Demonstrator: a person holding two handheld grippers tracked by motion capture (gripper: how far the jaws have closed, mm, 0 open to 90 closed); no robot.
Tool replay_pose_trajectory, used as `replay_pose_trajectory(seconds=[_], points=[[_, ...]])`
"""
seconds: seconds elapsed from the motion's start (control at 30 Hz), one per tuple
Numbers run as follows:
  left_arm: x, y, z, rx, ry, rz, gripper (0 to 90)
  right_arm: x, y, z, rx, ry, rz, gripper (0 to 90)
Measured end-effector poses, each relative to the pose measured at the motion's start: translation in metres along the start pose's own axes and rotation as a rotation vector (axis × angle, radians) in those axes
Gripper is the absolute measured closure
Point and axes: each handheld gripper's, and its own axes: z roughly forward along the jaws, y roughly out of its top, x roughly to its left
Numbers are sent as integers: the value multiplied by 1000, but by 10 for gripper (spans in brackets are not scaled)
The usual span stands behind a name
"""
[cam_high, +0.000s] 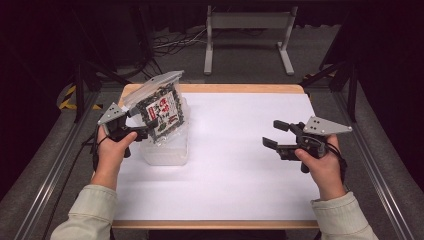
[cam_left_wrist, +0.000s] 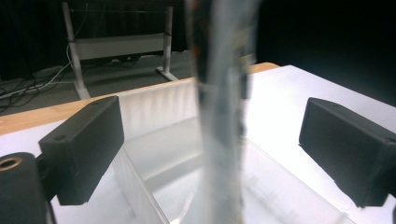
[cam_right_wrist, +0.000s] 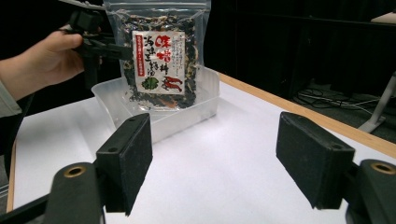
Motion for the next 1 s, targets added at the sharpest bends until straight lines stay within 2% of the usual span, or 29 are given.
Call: replay_pose_trajectory(seconds=[0.1, 0.2, 0.33, 0.57, 0.67, 0.87, 1.0], points=[[-7, 5, -14, 0, -7, 19, 54, -1, -1, -2, 1, -7, 0, 279], [-14, 8, -26, 25, -4, 44, 55, -3, -3, -5, 3, -15, 5, 278], [-24, 7, -41, 43, -20, 75, 58, -5, -6, -9, 11, -31, 10, 276], [-35, 1, -63, 70, -49, 91, 63, -9, -11, -15, 19, -50, 17, 272], [-37, -6, -69, 132, -12, 113, 75, -11, -13, -19, 18, -57, 21, 270], [-38, -18, -77, 134, -34, 86, 75, -13, -19, -24, 31, -75, 23, 269], [-39, -26, -82, 133, -44, 82, 75, -15, -25, -28, 39, -83, 30, 269]])
